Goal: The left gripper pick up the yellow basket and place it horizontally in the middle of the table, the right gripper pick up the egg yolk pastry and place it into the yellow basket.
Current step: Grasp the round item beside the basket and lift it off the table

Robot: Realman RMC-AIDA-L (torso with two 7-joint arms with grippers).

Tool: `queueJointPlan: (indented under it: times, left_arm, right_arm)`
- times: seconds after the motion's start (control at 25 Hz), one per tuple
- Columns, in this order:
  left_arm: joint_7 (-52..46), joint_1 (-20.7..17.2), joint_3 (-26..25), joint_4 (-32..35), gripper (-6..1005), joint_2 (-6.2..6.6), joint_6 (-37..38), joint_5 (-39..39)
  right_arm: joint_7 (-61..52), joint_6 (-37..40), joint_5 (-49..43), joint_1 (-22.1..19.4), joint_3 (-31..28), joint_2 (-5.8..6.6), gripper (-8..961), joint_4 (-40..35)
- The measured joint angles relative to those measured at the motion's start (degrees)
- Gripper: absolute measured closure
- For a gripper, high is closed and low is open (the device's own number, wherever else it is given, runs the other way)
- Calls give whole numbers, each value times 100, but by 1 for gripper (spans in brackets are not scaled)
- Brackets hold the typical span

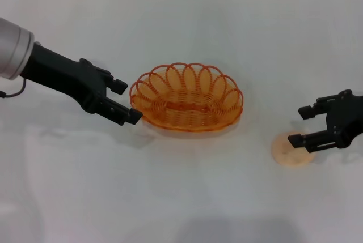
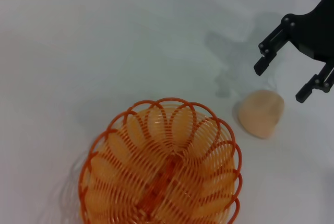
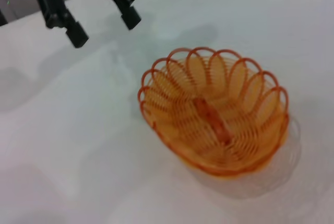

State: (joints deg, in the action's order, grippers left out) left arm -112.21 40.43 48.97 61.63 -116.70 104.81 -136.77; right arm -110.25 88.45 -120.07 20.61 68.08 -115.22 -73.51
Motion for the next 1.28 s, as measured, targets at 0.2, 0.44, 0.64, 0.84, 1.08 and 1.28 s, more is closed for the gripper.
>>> queueJointPlan:
  times: [0.2, 0.44, 0.64, 0.84, 1.08, 1.28]
  left_arm:
    - [-53, 0, 43, -8, 117, -19, -3, 12]
    - [-65, 0, 52, -11, 117, -69, -20, 18]
    - [-86, -16, 52, -11, 117, -72, -31, 25]
    - [-118, -32, 51, -11, 117, -82, -34, 22]
    - [-127, -38, 51, -12, 118, -82, -40, 12]
    - [-141, -43, 51, -19, 118, -80, -40, 8]
  right_arm:
    - [-67, -23, -136, 3, 189, 0, 230, -70]
    - [-158, -284, -404, 27, 516, -6, 230, -25]
    - [-214, -343, -476, 30, 555, -9, 229, -26]
    - [-216, -395, -513, 30, 611, -9, 264, -23]
    - [-221, -470, -624, 30, 690, -9, 306, -15]
    - [-225, -479, -627, 30, 706, -9, 434, -40]
